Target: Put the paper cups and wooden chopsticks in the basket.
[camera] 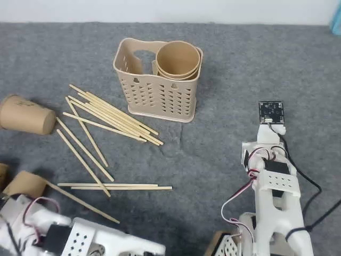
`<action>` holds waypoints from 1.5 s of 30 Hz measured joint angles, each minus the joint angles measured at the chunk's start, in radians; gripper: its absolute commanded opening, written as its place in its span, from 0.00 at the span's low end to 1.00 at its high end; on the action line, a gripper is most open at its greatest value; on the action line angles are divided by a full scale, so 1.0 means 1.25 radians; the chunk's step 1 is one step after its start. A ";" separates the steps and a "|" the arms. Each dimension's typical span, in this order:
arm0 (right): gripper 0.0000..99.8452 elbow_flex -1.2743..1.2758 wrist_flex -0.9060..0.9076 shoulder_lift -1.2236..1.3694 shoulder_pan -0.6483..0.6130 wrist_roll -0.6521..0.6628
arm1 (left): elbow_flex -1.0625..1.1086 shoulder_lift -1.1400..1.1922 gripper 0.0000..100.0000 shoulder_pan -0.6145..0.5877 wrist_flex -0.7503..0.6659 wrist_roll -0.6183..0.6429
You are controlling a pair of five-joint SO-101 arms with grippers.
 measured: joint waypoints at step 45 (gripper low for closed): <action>0.09 0.000 0.010 0.000 -0.018 0.033 | -0.007 -0.002 0.30 0.190 -0.022 0.048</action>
